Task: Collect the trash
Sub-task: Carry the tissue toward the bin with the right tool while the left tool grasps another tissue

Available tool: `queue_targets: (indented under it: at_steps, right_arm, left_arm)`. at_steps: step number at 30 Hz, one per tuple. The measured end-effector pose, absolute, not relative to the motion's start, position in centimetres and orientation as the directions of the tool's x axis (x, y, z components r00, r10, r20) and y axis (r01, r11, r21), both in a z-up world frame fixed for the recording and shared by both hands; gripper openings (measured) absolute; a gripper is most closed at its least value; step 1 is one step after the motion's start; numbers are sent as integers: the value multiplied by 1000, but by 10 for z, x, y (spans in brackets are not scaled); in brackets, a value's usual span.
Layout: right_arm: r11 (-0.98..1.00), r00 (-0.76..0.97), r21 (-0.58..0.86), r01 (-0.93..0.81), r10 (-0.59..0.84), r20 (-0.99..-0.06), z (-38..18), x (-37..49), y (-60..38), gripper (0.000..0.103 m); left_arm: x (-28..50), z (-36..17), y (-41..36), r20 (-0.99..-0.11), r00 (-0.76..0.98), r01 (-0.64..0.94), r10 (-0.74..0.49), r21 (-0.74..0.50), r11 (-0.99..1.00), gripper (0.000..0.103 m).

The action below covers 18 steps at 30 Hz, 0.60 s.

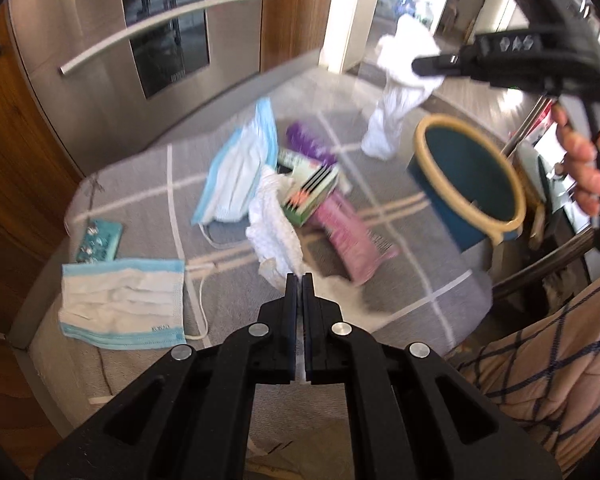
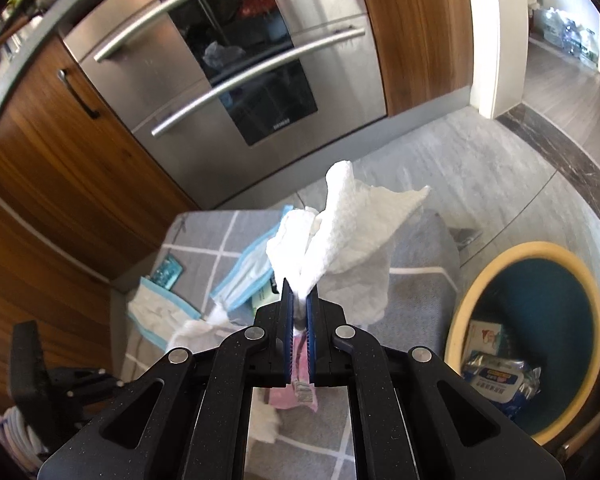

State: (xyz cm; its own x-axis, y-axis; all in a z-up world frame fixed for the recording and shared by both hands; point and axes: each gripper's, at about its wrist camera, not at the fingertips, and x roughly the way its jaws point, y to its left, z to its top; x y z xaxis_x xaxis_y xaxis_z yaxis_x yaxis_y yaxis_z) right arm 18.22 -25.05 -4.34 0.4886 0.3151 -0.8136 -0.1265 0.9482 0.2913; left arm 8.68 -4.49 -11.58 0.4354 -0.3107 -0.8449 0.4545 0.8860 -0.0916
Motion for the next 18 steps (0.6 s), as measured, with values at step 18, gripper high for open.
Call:
queue_targets:
  at_steps: [18]
  right_arm:
    - [943,599,328,-63,299,-743,8,150,-306,6]
  left_arm:
    - [76,-36,-84,-707,533,537,-465,-141,831,2]
